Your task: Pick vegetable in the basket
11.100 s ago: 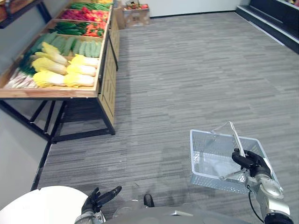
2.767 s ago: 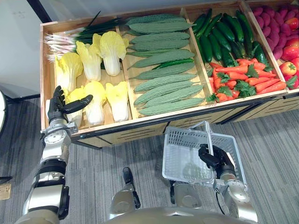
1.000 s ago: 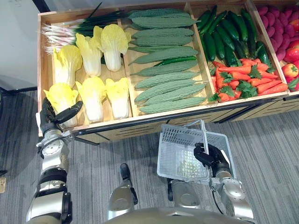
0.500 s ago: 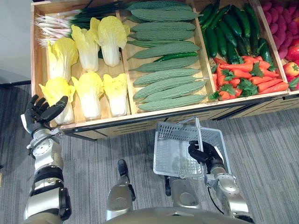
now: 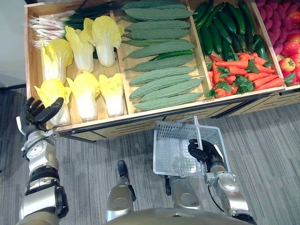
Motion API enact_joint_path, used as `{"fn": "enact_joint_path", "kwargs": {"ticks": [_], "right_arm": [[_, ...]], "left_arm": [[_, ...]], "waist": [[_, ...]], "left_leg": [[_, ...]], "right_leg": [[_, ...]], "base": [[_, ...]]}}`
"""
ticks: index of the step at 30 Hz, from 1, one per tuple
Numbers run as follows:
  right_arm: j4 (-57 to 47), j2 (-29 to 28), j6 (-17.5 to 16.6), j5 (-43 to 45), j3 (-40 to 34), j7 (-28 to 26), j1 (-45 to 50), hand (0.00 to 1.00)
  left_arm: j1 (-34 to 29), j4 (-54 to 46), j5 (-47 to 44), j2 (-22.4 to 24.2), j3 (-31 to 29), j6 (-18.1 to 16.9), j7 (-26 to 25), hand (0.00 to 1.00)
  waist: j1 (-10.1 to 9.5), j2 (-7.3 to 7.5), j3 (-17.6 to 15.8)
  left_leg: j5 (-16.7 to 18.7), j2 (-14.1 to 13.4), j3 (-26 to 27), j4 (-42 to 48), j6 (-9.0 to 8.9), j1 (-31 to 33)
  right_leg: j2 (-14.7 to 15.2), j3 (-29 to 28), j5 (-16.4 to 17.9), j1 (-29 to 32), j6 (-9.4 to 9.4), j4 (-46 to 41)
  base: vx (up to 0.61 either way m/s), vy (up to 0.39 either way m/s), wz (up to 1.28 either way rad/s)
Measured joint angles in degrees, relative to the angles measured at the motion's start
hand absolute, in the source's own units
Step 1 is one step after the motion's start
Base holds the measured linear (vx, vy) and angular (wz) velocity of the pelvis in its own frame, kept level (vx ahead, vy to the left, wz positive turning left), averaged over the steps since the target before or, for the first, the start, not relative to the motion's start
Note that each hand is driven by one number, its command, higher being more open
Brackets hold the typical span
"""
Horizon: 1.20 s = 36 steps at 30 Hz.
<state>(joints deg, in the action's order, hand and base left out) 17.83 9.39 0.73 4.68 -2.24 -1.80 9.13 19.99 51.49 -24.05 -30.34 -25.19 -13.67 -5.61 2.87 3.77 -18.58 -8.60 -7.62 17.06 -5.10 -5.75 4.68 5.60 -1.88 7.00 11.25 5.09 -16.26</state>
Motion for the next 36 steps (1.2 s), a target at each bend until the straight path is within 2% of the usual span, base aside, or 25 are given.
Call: {"fn": "enact_joint_path", "kwargs": {"ticks": [8, 17, 18, 24, 30, 32, 36], "right_arm": [[-0.02, 0.02, 0.01, 0.02, 0.00, -0.17, -1.14, 0.00], [-0.05, 2.32, 0.05, 0.02, -0.01, -1.51, -1.10, 0.00], [-0.05, 2.32, 0.06, 0.02, -0.02, -1.55, -1.12, 0.00], [-0.55, 2.33, 0.13, 0.04, -0.04, -1.70, -1.32, 0.00], [-0.57, 2.30, 0.18, 0.03, -0.05, -2.16, -2.22, 0.00], [-0.57, 2.25, 0.19, 0.03, -0.05, -2.23, -2.20, 0.00], [-0.64, 2.14, 0.19, 0.02, -0.30, -2.25, -2.24, 0.00]], "left_arm": [[0.97, 1.11, 4.49, -1.68, -0.02, 0.58, -0.27, 1.00], [2.80, 2.65, 7.62, -3.40, -0.10, 4.07, -0.33, 1.00], [2.96, 2.91, 8.61, -3.58, -0.10, 4.12, -0.32, 0.00], [4.32, 4.44, 9.20, -4.31, -0.09, 5.35, 0.58, 0.00], [6.55, 6.20, 11.59, -6.18, -0.05, 8.55, 1.34, 0.00], [7.33, 6.95, 11.45, -7.25, -0.21, 8.93, 1.41, 0.00], [7.30, 7.08, 11.46, -7.83, -0.17, 9.00, 1.98, 0.00]], "waist": [[-0.86, 0.16, -0.40], [-0.84, 0.17, -0.78], [-0.85, 0.04, -0.87], [-0.80, -0.70, -1.75], [-0.13, -1.20, -2.56], [0.11, -0.61, -2.98], [0.26, -0.77, -3.08]], "left_leg": [[0.05, -0.04, 1.56, 0.18, -0.07, -0.02], [0.10, -0.04, 2.32, 0.20, -0.14, -0.56], [0.10, -0.04, 2.44, 0.20, -0.15, -0.71], [0.10, -0.03, 2.83, 0.20, -0.17, -0.89], [0.13, -0.01, 3.11, 0.23, -0.19, -0.89], [0.22, -0.01, 3.15, 0.25, -0.29, -0.88], [0.25, 0.04, 3.27, 0.27, -0.26, -0.92]], "right_leg": [[-0.69, -1.81, -0.11, 1.24, 0.06, -0.67], [-0.80, -2.62, -0.24, 1.67, 0.25, -0.79], [-0.80, -2.64, -0.24, 1.64, 0.25, -0.87], [-0.79, -2.90, -0.17, 1.77, 0.15, -1.00], [-0.81, -3.14, -0.36, 1.96, 0.42, -1.03], [-0.81, -3.14, -0.37, 2.01, 0.41, -1.01], [-0.86, -3.13, -0.35, 2.00, 0.38, -0.91]], "base": [[0.01, -0.013, -0.10], [0.00, -0.008, -0.05], [0.00, -0.007, -0.05], [0.00, -0.009, -0.03], [0.01, -0.002, -0.01], [0.04, -0.007, -0.01], [0.05, -0.007, -0.02]]}}
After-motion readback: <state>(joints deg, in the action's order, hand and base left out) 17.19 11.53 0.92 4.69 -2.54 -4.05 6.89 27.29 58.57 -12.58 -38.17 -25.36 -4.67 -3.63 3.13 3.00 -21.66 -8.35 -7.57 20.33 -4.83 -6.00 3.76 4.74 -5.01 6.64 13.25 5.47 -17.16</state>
